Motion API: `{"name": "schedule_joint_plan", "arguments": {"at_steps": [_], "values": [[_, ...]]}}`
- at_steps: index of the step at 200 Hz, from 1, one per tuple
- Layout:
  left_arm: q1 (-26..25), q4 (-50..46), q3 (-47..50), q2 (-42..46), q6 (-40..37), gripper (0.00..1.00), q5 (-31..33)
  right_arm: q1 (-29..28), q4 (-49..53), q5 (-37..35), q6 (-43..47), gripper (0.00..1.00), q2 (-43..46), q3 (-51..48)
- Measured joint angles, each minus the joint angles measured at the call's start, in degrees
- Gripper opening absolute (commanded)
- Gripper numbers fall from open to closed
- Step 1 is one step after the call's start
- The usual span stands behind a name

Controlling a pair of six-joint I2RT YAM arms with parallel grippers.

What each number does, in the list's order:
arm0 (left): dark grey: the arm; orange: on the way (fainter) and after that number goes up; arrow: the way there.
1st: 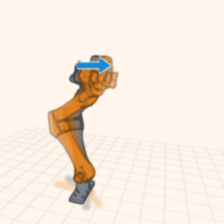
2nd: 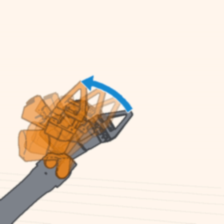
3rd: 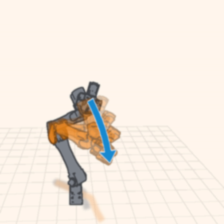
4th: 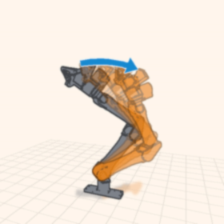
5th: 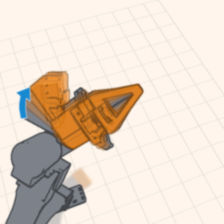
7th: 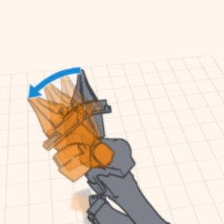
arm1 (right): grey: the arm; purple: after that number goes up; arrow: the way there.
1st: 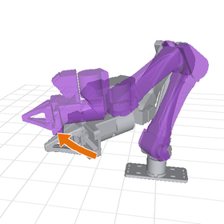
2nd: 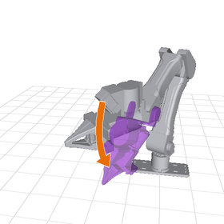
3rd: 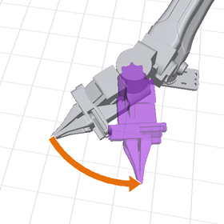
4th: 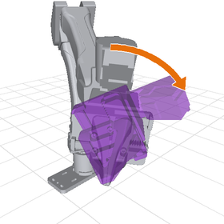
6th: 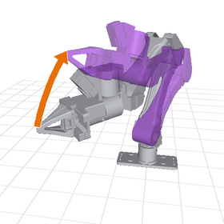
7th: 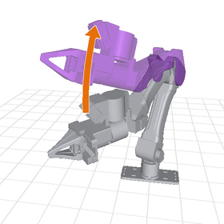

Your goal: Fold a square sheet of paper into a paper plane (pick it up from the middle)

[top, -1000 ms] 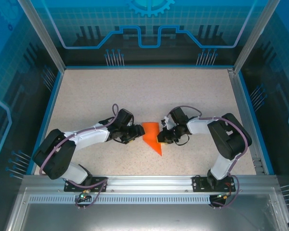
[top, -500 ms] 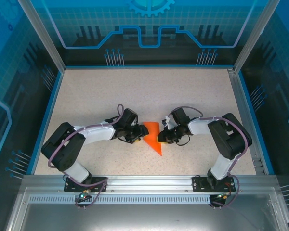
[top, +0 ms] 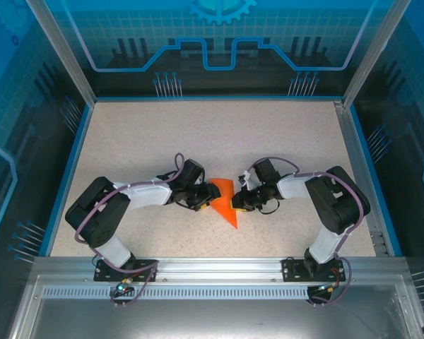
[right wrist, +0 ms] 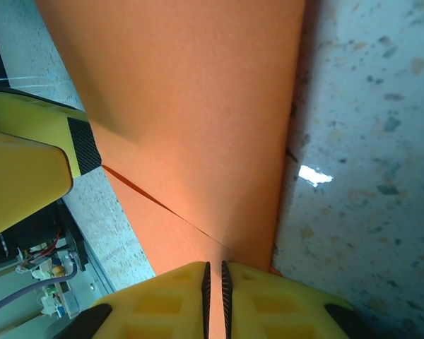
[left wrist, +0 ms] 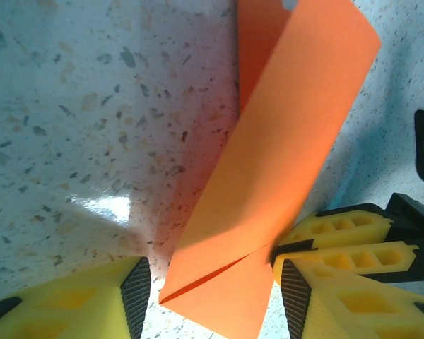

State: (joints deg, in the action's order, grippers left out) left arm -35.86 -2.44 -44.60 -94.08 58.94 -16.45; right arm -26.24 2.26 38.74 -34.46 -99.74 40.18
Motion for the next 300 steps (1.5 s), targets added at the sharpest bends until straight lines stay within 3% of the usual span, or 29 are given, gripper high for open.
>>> {"name": "schedule_joint_plan", "arguments": {"at_steps": [143, 163, 221, 261, 300], "values": [[-0.28, 7.98, 0.42, -0.94, 3.93, 0.49, -1.97, 0.39, -2.38, 1.22, -1.70, 0.17, 0.02, -0.98], [-0.28, 8.76, 0.46, -2.03, 4.22, 0.42, -2.51, 0.39, -2.40, 1.22, -1.81, 0.17, 0.02, -0.98], [-0.33, 9.88, 0.46, -4.13, 4.02, 0.11, -3.37, 0.37, -2.51, 1.36, -2.08, 0.22, 0.42, -0.98], [-0.33, 8.72, 0.44, -3.96, 3.69, 0.04, -2.34, 0.04, -1.70, -3.10, -1.33, 0.28, 4.44, -2.01], [-0.22, 5.40, 0.39, -1.11, 2.78, 0.03, 0.35, -0.22, -0.15, -10.43, 0.96, 0.31, 16.11, -4.68]]}}
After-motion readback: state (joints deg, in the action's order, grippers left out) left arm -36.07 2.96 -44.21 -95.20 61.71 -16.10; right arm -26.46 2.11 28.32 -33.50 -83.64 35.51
